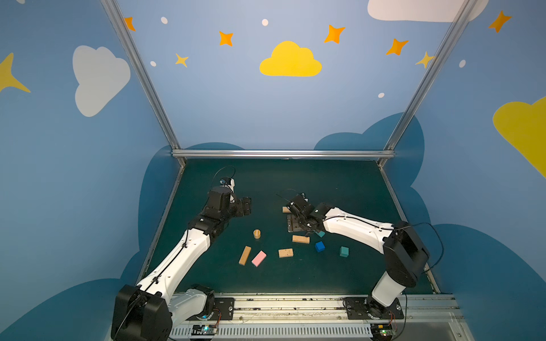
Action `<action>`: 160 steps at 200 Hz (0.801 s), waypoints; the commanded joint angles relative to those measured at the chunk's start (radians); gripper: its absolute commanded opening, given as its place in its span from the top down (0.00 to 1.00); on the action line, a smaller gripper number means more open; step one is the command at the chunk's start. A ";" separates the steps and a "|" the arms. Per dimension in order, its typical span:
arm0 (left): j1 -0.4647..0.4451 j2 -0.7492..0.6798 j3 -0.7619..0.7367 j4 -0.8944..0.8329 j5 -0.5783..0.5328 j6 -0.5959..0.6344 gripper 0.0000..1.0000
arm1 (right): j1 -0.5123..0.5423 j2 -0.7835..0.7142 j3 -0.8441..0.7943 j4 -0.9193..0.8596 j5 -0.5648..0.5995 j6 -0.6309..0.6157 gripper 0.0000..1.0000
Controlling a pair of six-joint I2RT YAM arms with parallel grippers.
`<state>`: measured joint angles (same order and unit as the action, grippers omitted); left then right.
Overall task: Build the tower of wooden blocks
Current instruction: 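Raise both arms and move the right gripper over the wood bar near the teal blocks, then grasp the plain wood bar with the right gripper and lift it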
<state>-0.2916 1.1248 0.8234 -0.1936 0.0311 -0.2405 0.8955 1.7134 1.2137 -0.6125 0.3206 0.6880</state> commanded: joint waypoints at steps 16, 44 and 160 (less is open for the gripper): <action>-0.007 -0.061 -0.018 0.011 -0.020 -0.015 0.06 | 0.035 0.009 0.021 -0.094 -0.025 0.130 0.10; -0.009 -0.079 -0.037 0.016 -0.029 -0.020 0.06 | 0.055 0.017 -0.011 -0.082 -0.034 0.184 0.10; -0.021 -0.079 -0.039 0.011 -0.031 -0.020 0.05 | 0.046 0.094 -0.027 -0.102 -0.011 0.310 0.10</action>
<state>-0.3084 1.0508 0.7868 -0.1837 0.0105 -0.2596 0.9463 1.7855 1.1908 -0.6827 0.2935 0.9623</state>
